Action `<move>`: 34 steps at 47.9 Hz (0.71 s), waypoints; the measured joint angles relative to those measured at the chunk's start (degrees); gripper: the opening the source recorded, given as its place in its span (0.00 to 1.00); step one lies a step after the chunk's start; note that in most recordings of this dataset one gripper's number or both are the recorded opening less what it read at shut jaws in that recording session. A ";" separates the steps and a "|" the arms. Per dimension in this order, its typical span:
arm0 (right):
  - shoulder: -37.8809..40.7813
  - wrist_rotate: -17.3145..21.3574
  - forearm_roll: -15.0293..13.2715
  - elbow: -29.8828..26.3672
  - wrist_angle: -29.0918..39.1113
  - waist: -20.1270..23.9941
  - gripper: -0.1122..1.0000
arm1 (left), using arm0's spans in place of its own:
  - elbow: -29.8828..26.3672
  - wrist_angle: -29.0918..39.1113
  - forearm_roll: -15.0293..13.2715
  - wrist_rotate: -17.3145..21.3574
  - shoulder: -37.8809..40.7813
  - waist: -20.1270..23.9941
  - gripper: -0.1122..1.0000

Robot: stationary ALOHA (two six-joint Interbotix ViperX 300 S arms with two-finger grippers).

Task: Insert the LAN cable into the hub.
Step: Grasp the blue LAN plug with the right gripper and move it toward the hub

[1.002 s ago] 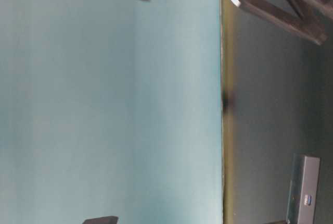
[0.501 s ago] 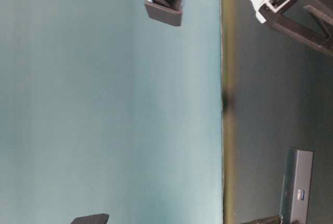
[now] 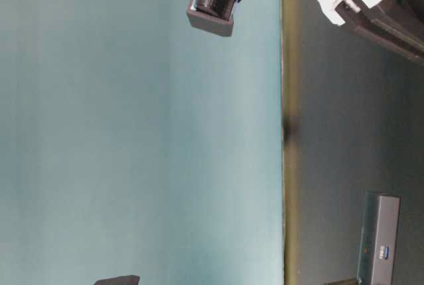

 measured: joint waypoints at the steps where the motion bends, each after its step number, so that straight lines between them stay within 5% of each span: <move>1: 0.00 -0.09 0.00 0.00 0.00 0.00 0.22 | 0.00 0.09 -0.09 0.00 0.00 0.09 0.35; 19: -2.20 -0.18 -0.18 -5.10 5.45 0.26 0.22 | -0.70 0.35 0.00 0.35 0.00 0.00 0.35; 34: -2.81 -0.35 -0.44 -10.02 9.67 -0.70 0.22 | -3.52 2.99 -0.09 5.10 1.85 0.09 0.35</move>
